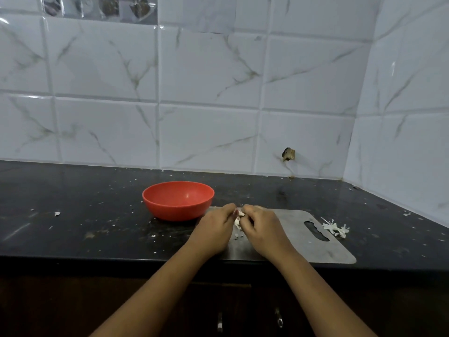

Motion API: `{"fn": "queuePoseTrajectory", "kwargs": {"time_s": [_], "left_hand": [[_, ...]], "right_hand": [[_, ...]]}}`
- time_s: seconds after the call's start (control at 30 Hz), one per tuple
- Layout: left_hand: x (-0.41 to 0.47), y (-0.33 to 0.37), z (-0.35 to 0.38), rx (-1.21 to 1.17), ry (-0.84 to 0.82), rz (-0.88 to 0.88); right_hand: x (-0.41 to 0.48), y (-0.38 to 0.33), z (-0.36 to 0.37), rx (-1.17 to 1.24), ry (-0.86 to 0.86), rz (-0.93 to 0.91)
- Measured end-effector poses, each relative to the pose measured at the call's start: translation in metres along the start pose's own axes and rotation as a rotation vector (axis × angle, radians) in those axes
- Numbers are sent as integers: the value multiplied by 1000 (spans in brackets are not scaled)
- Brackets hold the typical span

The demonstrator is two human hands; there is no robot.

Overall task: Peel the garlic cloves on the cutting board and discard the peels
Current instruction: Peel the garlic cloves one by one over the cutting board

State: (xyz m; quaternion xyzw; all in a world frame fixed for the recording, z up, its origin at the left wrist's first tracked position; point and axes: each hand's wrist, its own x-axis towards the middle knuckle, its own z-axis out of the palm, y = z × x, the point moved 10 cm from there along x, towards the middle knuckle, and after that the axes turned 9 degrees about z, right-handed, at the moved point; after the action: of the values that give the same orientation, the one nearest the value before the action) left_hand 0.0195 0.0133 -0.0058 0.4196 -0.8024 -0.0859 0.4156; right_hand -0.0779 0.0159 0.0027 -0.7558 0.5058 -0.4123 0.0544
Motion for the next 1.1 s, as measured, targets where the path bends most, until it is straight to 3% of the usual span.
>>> {"fn": "queuePoseTrajectory", "kwargs": {"time_s": [0.2,0.43,0.7,1.1], "left_hand": [[1,-9,-5,-102,44,-52],[3,-10,-5,11,42,-9],[7,-7,-3,71,-54,102],[5,2,-1,111,-69,190]], "right_hand": [[0,-2,8,56,-82,9],[-1,-2,6,22,-79,-28],[6,4,10,36,-258,-31],[2,0,9,85,-218,-50]]}}
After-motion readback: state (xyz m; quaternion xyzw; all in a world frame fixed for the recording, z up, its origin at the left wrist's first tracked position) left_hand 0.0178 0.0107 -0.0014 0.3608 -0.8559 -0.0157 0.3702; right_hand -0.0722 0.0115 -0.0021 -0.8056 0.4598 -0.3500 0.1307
